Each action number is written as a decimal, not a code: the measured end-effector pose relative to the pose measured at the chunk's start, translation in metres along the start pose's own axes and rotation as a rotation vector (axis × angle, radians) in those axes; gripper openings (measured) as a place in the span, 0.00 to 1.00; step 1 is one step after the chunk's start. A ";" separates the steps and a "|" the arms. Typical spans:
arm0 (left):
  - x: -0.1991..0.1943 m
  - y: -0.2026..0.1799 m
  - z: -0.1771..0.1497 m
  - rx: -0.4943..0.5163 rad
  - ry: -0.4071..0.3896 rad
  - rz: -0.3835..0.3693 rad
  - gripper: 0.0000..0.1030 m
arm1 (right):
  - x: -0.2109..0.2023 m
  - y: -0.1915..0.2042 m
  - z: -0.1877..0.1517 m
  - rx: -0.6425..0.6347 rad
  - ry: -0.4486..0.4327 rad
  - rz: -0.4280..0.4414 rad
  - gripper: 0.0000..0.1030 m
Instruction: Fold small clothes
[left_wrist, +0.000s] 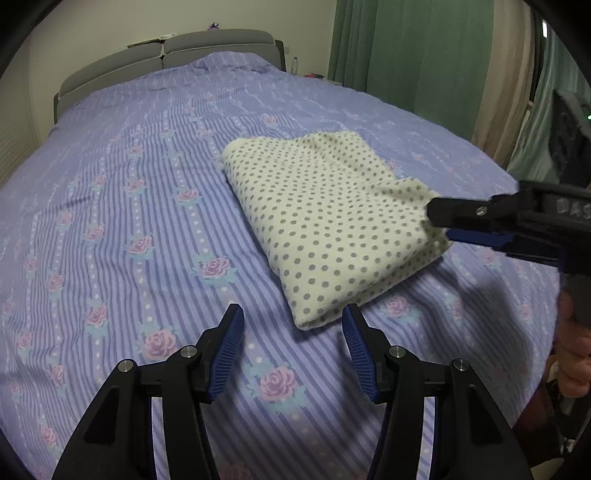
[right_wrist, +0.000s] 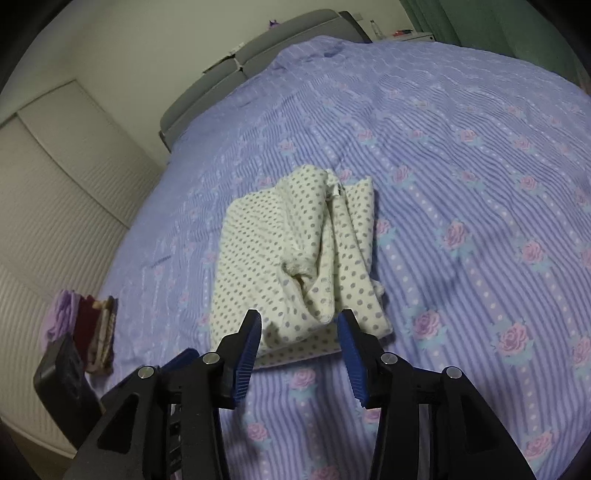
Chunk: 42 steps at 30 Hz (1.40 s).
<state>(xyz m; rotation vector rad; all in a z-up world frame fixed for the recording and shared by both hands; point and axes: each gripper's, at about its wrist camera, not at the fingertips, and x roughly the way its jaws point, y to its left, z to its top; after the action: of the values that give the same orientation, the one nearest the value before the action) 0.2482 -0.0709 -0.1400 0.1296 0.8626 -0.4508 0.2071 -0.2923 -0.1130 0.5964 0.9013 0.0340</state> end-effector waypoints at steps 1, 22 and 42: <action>0.001 0.001 0.000 0.002 0.000 0.002 0.53 | -0.001 0.000 0.000 0.004 -0.006 -0.003 0.43; 0.008 0.004 0.016 -0.041 -0.022 0.001 0.53 | 0.014 0.005 0.010 0.032 0.005 0.049 0.42; 0.002 -0.010 0.009 0.021 -0.013 -0.018 0.53 | 0.030 0.002 0.021 0.076 -0.052 0.092 0.19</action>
<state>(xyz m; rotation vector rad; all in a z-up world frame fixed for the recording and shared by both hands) 0.2516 -0.0833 -0.1347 0.1378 0.8466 -0.4771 0.2418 -0.2922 -0.1241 0.7064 0.8266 0.0674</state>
